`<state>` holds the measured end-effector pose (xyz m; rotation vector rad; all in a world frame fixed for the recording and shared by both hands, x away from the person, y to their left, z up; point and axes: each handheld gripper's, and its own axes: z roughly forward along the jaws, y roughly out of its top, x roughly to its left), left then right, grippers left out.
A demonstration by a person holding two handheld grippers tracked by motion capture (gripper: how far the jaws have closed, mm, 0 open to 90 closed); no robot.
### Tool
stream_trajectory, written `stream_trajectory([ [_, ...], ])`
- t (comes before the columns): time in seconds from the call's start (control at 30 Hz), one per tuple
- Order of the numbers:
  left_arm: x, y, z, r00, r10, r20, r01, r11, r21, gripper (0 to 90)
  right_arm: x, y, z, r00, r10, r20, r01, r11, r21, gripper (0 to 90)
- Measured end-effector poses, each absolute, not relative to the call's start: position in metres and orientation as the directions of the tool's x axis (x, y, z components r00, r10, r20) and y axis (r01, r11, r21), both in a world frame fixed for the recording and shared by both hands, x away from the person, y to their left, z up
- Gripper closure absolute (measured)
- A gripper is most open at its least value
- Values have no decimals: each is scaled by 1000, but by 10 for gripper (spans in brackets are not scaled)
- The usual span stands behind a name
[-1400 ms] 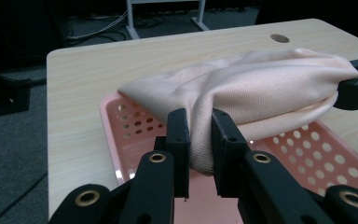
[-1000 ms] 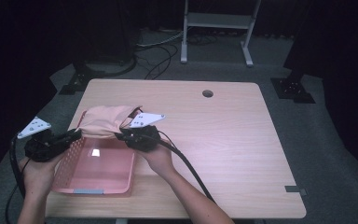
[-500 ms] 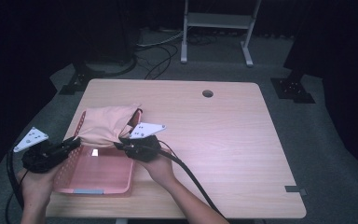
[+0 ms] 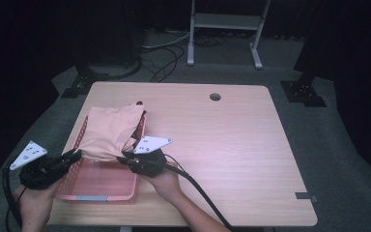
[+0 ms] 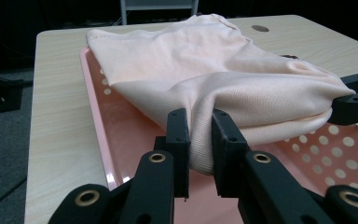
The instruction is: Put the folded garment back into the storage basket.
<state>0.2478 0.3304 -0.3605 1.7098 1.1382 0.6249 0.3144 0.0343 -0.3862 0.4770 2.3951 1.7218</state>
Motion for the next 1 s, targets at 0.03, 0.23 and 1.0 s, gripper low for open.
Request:
stream_trajectory([
  [0.03, 247, 331, -360, 436, 896, -86, 409, -112, 906, 797, 314, 34, -386, -938, 340, 60, 165, 288, 943, 795],
  [0.23, 244, 331, -361, 435, 896, -91, 413, -109, 904, 797, 311, 34, -388, -940, 335, 61, 163, 286, 944, 795],
  [1.0, 239, 332, -362, 438, 894, -91, 416, -112, 903, 797, 304, 34, -391, -945, 320, 62, 159, 286, 945, 795],
])
